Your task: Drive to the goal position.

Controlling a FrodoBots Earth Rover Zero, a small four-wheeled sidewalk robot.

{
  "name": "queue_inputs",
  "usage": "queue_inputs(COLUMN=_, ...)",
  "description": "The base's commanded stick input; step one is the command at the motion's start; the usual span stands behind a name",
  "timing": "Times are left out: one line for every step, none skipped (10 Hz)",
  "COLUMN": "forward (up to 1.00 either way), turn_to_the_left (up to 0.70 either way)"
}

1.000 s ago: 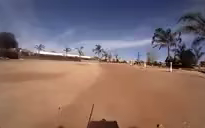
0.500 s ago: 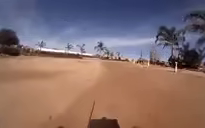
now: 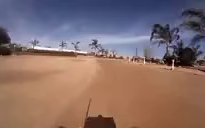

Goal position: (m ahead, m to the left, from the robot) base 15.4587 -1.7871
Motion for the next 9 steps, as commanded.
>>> queue_inputs(forward=0.70, turn_to_the_left=0.00)
queue_inputs(forward=0.70, turn_to_the_left=0.00)
queue_inputs(forward=0.70, turn_to_the_left=0.00)
queue_inputs(forward=0.70, turn_to_the_left=0.00)
queue_inputs(forward=0.70, turn_to_the_left=0.00)
queue_inputs(forward=0.70, turn_to_the_left=0.00)
queue_inputs(forward=0.70, turn_to_the_left=0.00)
queue_inputs(forward=0.70, turn_to_the_left=0.00)
queue_inputs(forward=0.70, turn_to_the_left=-0.05)
